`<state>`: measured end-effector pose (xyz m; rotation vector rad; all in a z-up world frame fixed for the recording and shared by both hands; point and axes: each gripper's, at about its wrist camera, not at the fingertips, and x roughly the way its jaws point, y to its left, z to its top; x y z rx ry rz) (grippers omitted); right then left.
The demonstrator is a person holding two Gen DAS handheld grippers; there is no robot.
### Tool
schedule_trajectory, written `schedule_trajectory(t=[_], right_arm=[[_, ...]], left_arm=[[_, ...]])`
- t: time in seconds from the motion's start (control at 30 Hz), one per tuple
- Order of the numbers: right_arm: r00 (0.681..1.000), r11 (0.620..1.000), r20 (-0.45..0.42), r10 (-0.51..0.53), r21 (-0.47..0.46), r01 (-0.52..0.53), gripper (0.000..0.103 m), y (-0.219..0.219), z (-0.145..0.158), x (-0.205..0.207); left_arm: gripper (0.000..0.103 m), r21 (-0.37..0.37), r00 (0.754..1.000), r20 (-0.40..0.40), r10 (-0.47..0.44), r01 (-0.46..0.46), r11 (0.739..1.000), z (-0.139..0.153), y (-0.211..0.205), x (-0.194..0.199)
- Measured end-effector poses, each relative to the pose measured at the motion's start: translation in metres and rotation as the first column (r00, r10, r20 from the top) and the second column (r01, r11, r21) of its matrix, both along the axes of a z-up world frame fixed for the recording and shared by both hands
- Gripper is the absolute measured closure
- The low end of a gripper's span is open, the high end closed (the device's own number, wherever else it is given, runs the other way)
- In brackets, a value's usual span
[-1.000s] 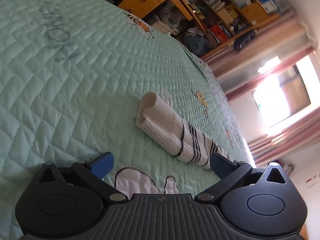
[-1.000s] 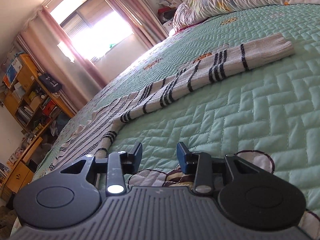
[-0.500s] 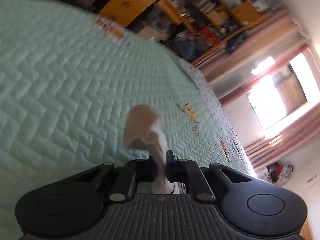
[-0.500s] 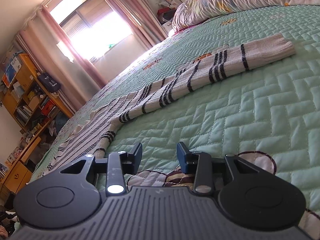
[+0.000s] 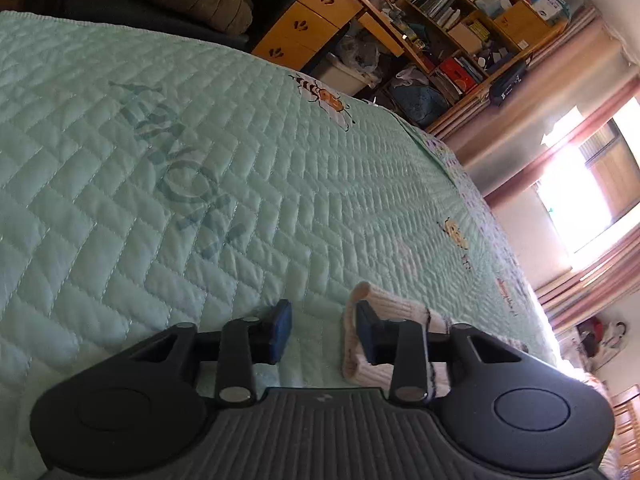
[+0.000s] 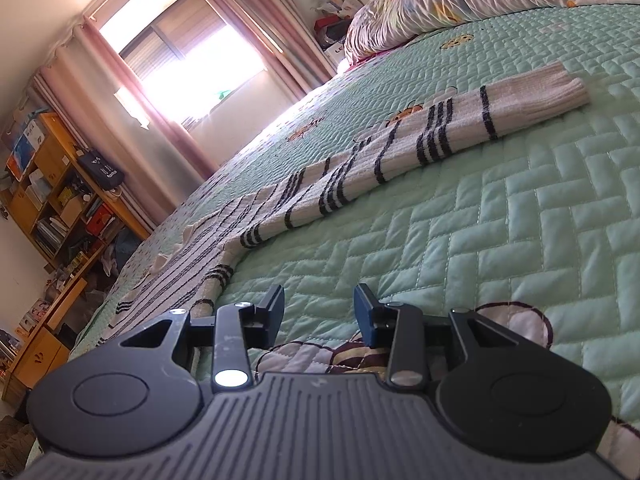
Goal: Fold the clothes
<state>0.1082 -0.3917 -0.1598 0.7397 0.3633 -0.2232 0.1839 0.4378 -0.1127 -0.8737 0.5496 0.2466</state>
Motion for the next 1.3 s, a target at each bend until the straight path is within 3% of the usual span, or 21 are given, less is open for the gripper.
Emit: schedule_trajectory(t=[0.03, 0.1, 0.17, 0.23, 0.33, 0.37, 0.4, 0.43, 0.5, 0.57, 0.6, 0.7, 0.83, 0.9, 0.97, 1.0, 1.03, 1.1, 1.2, 1.3], right_arm=[[1.000, 1.000, 0.000, 0.000, 0.000, 0.000, 0.062, 0.000, 0.000, 0.000], [1.000, 1.000, -0.001, 0.000, -0.001, 0.000, 0.062, 0.000, 0.000, 0.000], [1.000, 1.000, -0.001, 0.001, -0.001, -0.001, 0.062, 0.000, 0.000, 0.001], [1.000, 1.000, -0.001, 0.000, -0.002, 0.000, 0.062, 0.001, 0.000, 0.001], [1.000, 1.000, -0.002, 0.000, -0.004, 0.000, 0.062, 0.001, 0.001, 0.001], [1.000, 1.000, -0.001, 0.000, -0.003, 0.000, 0.062, 0.001, 0.001, 0.001], [1.000, 1.000, 0.000, 0.001, -0.001, -0.001, 0.062, 0.001, 0.001, 0.001], [1.000, 1.000, 0.000, 0.001, 0.000, -0.001, 0.062, 0.001, 0.001, 0.001], [1.000, 1.000, 0.002, 0.001, 0.002, -0.001, 0.062, 0.001, 0.001, 0.000], [1.000, 1.000, 0.005, 0.001, 0.007, -0.001, 0.062, 0.000, 0.001, 0.000], [1.000, 1.000, 0.006, 0.001, 0.009, -0.001, 0.062, 0.000, 0.001, 0.000], [1.000, 1.000, 0.009, 0.001, 0.011, -0.002, 0.061, 0.000, 0.001, 0.000], [1.000, 1.000, 0.012, 0.002, 0.013, -0.002, 0.060, 0.000, 0.001, -0.001], [1.000, 1.000, 0.012, 0.003, 0.011, -0.003, 0.059, 0.000, 0.001, -0.001], [1.000, 1.000, 0.014, 0.004, 0.014, -0.004, 0.059, 0.000, 0.001, -0.001], [1.000, 1.000, 0.016, 0.004, 0.015, -0.004, 0.059, 0.000, 0.001, -0.001], [1.000, 1.000, 0.017, 0.004, 0.016, -0.004, 0.059, 0.000, 0.001, -0.002], [1.000, 1.000, 0.019, 0.004, 0.018, -0.004, 0.059, 0.000, 0.002, -0.002], [1.000, 1.000, 0.021, 0.004, 0.019, -0.004, 0.059, -0.001, 0.002, -0.002], [1.000, 1.000, 0.023, 0.005, 0.019, -0.005, 0.058, 0.000, 0.002, -0.002]], left_arm=[[0.045, -0.015, 1.000, 0.003, -0.011, 0.011, 1.000, 0.001, 0.000, 0.001], [0.044, -0.016, 0.999, 0.026, -0.027, 0.027, 0.999, 0.009, -0.007, 0.003], [0.041, 0.027, 0.989, 0.127, -0.075, 0.072, 0.997, 0.026, -0.028, 0.004], [0.030, 0.059, 0.970, 0.203, -0.135, 0.125, 0.990, 0.035, -0.048, 0.009], [0.026, 0.062, 0.944, 0.207, -0.258, 0.251, 0.966, 0.027, -0.077, 0.043], [0.026, 0.075, 0.945, 0.161, -0.285, 0.277, 0.958, 0.018, -0.085, 0.063], [0.026, 0.100, 0.956, 0.082, -0.283, 0.274, 0.956, 0.007, -0.089, 0.078], [0.039, 0.126, 0.961, 0.004, -0.276, 0.273, 0.954, -0.004, -0.092, 0.092], [0.055, 0.175, 0.973, -0.005, -0.230, 0.227, 0.958, -0.010, -0.084, 0.104], [0.056, 0.143, 0.988, 0.005, -0.156, 0.154, 0.978, -0.002, -0.073, 0.104], [0.053, 0.142, 0.994, 0.014, -0.104, 0.101, 0.985, 0.003, -0.067, 0.101], [0.028, 0.261, 0.998, 0.065, -0.018, 0.000, 0.965, 0.027, -0.071, 0.076], [0.026, 0.291, 0.979, 0.101, -0.175, 0.139, 0.947, 0.041, -0.105, 0.073], [0.021, 0.337, 0.960, 0.073, -0.270, 0.231, 0.913, 0.042, -0.134, 0.077], [0.010, 0.439, 0.949, -0.054, -0.310, 0.301, 0.847, 0.030, -0.169, 0.085], [0.011, 0.489, 0.940, -0.130, -0.315, 0.337, 0.805, 0.023, -0.184, 0.092], [0.019, 0.512, 0.938, -0.158, -0.310, 0.346, 0.786, 0.021, -0.194, 0.092], [0.019, 0.555, 0.931, -0.210, -0.299, 0.365, 0.748, 0.016, -0.213, 0.093], [0.009, 0.574, 0.919, -0.103, -0.382, 0.368, 0.732, 0.036, -0.241, 0.086], [0.005, 0.669, 0.904, -0.091, -0.417, 0.366, 0.647, 0.054, -0.283, 0.110]])
